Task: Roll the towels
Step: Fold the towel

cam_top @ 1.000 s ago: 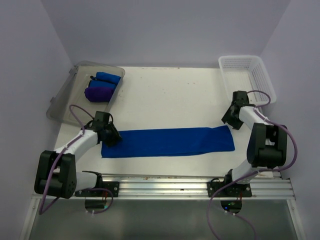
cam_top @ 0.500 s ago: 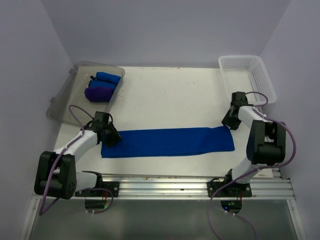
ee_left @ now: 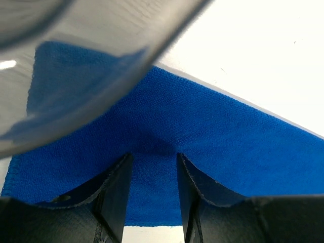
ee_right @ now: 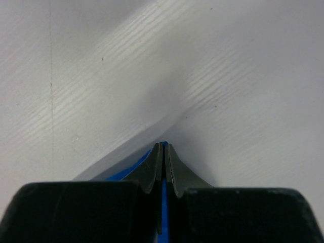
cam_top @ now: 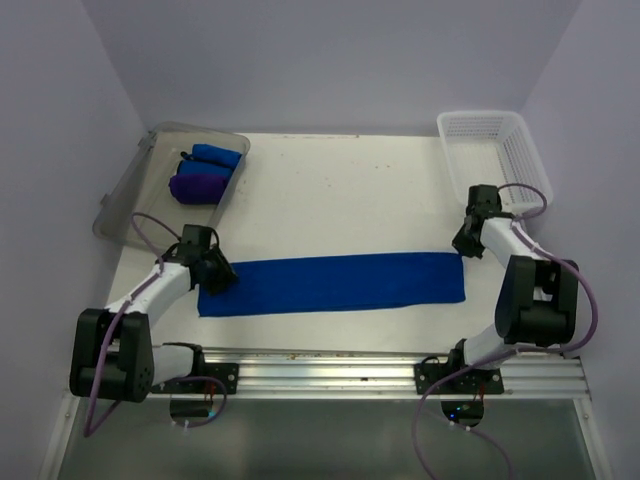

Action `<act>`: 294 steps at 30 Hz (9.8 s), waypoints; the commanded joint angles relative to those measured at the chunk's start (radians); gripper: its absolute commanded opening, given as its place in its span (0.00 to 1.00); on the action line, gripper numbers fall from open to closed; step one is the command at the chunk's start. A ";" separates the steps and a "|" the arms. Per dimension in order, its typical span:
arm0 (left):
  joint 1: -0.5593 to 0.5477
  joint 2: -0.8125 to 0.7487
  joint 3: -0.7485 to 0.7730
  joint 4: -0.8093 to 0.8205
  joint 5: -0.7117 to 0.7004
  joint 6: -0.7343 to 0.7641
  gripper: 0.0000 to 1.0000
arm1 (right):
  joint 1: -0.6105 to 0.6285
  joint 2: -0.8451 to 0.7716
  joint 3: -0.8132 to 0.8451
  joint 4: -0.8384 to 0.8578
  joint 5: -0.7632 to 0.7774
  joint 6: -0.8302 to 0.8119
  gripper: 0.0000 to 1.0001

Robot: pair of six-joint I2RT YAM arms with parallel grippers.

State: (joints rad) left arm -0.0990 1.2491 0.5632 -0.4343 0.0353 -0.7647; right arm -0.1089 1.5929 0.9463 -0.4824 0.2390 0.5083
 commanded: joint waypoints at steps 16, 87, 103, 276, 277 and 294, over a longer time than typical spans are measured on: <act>0.059 -0.052 0.004 -0.029 0.012 0.087 0.45 | -0.049 -0.143 -0.015 -0.012 0.054 0.035 0.39; -0.568 0.264 0.214 0.096 -0.079 -0.173 0.43 | -0.003 -0.616 0.172 -0.363 -0.200 -0.053 0.00; -0.375 0.001 0.141 -0.067 -0.092 -0.032 0.44 | 0.402 -0.584 0.200 -0.318 -0.161 0.100 0.00; -0.666 0.230 0.144 0.011 -0.216 -0.111 0.43 | 1.075 -0.018 0.465 -0.125 -0.058 0.111 0.00; -0.666 0.222 0.141 0.009 -0.221 -0.114 0.43 | 1.086 -0.005 0.474 -0.121 -0.056 0.116 0.00; -0.663 0.093 0.060 -0.012 -0.227 -0.171 0.43 | 1.103 0.176 0.520 -0.073 -0.092 0.142 0.00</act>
State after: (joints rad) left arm -0.7662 1.3705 0.6498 -0.4053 -0.1894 -0.9081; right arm 0.9882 1.7538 1.4124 -0.5987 0.1417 0.6350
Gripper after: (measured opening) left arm 0.427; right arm 0.023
